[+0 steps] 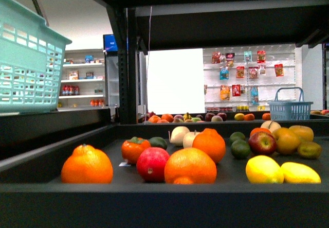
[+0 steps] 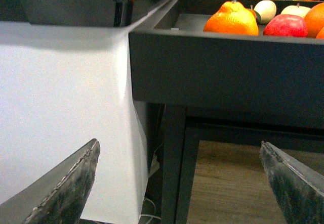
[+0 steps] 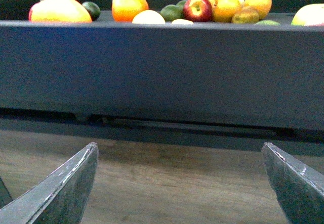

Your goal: Pick lemon from shelf

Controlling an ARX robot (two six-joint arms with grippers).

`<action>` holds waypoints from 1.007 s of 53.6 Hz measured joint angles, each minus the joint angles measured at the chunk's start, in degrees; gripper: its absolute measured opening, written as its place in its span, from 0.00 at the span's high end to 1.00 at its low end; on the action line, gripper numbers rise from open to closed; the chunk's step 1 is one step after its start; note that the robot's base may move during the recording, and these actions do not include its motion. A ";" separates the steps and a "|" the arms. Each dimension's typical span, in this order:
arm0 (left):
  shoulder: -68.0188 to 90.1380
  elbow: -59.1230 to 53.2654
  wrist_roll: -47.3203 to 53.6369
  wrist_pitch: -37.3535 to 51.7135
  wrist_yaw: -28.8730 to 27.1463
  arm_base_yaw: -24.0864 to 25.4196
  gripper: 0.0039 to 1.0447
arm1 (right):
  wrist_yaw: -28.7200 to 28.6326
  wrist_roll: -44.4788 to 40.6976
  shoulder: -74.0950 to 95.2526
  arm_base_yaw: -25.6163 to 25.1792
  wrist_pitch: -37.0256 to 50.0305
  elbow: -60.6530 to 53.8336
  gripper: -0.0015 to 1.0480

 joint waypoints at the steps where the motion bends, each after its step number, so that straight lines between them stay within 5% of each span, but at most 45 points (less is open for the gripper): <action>1: 0.00 0.00 0.02 0.00 0.02 0.00 0.07 | 0.02 0.04 0.00 0.00 0.00 0.00 0.07; 54: 0.00 0.00 0.00 0.00 0.00 0.00 0.07 | -0.02 0.00 0.00 0.00 0.00 0.00 0.07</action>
